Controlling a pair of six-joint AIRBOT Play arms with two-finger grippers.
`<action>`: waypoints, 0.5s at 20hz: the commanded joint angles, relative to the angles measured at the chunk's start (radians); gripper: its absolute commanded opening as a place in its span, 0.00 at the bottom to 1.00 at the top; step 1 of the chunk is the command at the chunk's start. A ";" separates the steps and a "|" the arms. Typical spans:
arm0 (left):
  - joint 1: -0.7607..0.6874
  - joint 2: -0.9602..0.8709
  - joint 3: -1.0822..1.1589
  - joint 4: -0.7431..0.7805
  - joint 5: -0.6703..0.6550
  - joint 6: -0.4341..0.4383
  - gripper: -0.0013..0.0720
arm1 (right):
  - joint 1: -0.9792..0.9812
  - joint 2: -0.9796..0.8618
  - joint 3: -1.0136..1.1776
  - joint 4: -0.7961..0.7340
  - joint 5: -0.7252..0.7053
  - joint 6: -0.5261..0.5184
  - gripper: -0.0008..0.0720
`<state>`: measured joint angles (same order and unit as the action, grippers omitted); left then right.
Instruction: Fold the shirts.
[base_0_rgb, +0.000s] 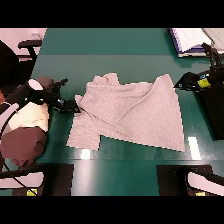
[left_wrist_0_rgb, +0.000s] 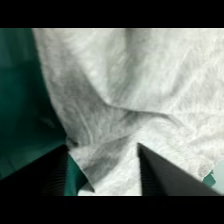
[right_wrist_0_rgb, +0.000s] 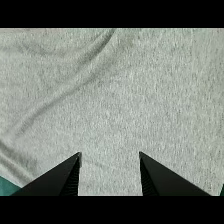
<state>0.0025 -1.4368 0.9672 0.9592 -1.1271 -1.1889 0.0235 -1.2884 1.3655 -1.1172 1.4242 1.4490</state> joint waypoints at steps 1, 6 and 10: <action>-0.034 0.002 -0.023 -0.021 0.020 0.018 0.32 | -0.009 0.011 -0.017 -0.002 0.026 0.000 0.59; -0.031 0.109 -0.013 0.023 0.023 0.018 0.04 | -0.148 0.090 -0.195 -0.074 0.126 0.002 0.59; -0.032 0.203 -0.013 0.024 0.019 0.018 0.05 | -0.356 0.192 -0.562 -0.150 0.125 0.001 0.68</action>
<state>-0.0273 -1.2900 0.9539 0.9779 -1.1107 -1.1721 -0.2127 -1.1519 1.0065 -1.2175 1.5314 1.4487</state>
